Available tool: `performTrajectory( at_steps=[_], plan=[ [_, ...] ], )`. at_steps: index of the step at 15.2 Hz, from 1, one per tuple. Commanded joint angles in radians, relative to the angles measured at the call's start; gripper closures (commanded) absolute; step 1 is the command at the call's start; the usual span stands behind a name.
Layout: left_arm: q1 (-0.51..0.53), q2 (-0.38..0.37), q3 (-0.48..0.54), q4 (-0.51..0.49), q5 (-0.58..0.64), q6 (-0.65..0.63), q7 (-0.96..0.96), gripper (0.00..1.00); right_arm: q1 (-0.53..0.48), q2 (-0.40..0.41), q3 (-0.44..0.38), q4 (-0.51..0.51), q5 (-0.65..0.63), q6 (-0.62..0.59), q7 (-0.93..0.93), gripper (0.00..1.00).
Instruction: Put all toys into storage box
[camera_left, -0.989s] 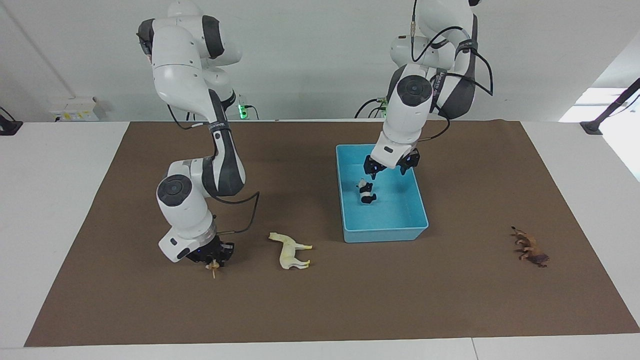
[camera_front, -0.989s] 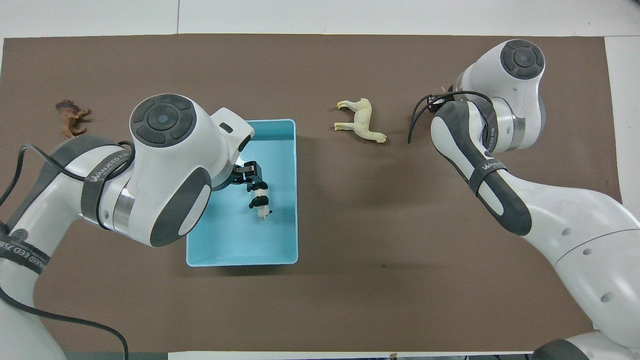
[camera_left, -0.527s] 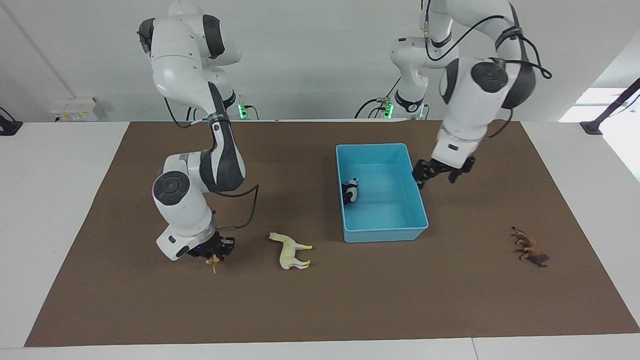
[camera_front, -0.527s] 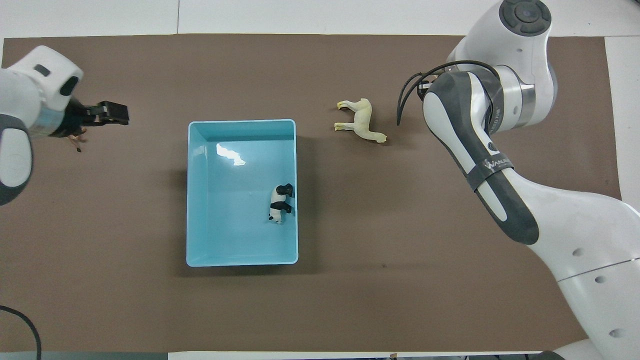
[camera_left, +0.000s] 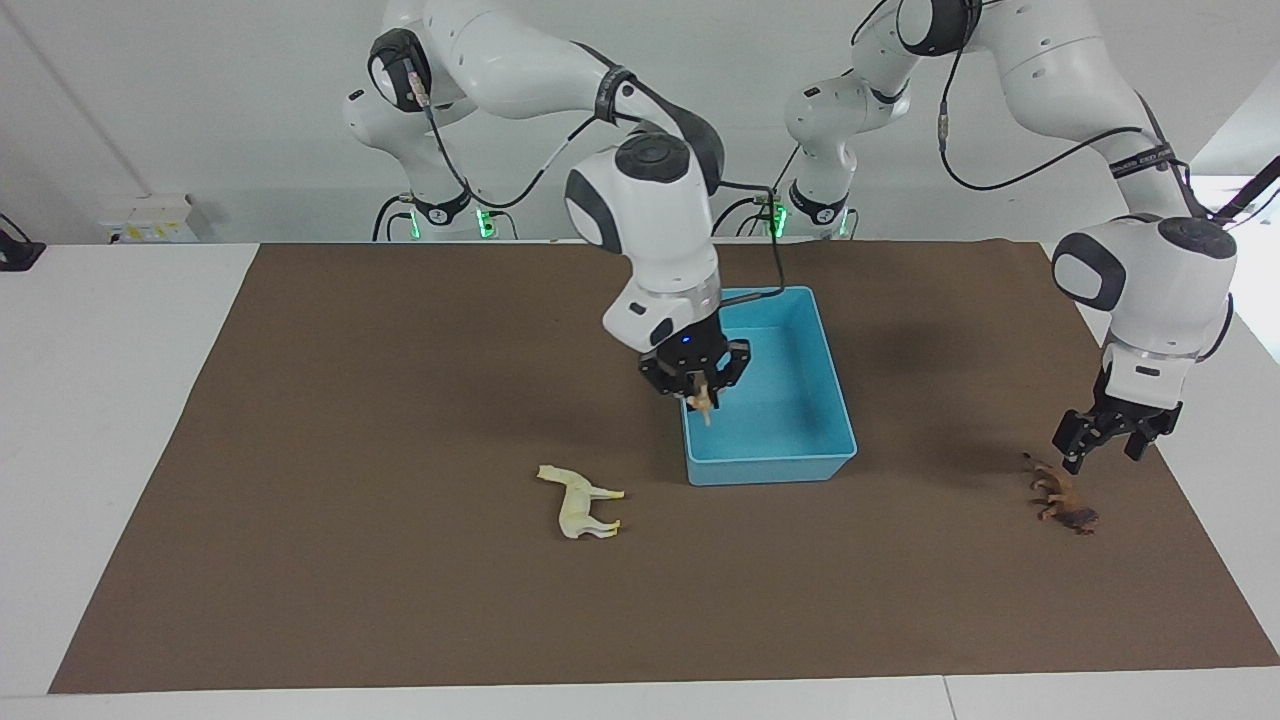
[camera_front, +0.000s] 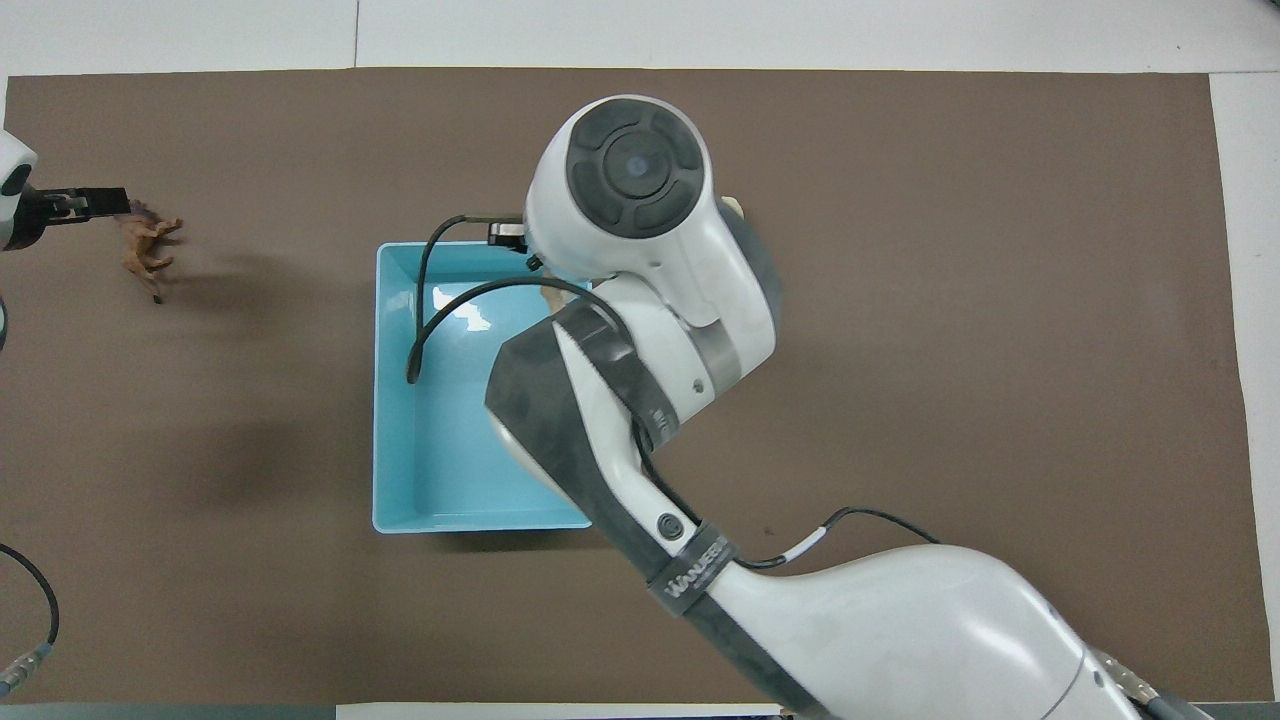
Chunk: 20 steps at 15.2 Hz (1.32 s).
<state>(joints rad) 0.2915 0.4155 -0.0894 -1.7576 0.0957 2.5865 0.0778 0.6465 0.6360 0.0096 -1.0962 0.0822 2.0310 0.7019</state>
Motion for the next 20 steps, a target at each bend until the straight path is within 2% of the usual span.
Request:
performTrajectory(
  at_steps=[1,2,3,5,8,11,16,17,20],
  plan=[
    [0.027,0.092,-0.013,0.043,-0.007,0.099,-0.01,0.0,0.03,0.013,-0.003,-0.097,0.03,0.157,0.057,1.0],
    [0.04,0.11,-0.013,0.061,-0.045,0.103,-0.01,0.0,0.041,0.005,-0.003,-0.156,0.031,0.22,0.086,1.0],
    [0.038,0.132,-0.013,0.084,-0.079,0.106,-0.01,0.0,0.045,-0.002,-0.003,-0.183,0.03,0.231,0.115,0.01],
    [0.041,0.152,-0.013,0.084,-0.1,0.141,-0.057,0.0,0.048,-0.013,-0.002,-0.163,0.033,0.165,0.195,0.0],
    [0.029,0.166,-0.012,0.072,-0.096,0.158,-0.214,0.0,0.041,0.013,-0.002,-0.038,0.027,0.008,0.261,0.0],
    [0.024,0.16,-0.001,0.034,-0.09,0.153,-0.217,0.0,0.009,-0.01,-0.028,-0.025,0.022,-0.073,0.254,0.0],
    [0.008,0.158,0.02,0.02,-0.087,0.144,-0.222,0.0,-0.14,-0.016,-0.04,-0.069,-0.036,-0.074,-0.013,0.0],
    [0.006,0.158,0.022,0.015,-0.087,0.144,-0.222,0.1,-0.163,-0.019,-0.04,-0.094,-0.057,-0.074,-0.062,0.0],
    [-0.005,0.155,0.025,0.006,-0.087,0.145,-0.224,0.22,-0.185,-0.004,-0.039,-0.143,-0.153,-0.051,-0.104,0.0]
  ],
)
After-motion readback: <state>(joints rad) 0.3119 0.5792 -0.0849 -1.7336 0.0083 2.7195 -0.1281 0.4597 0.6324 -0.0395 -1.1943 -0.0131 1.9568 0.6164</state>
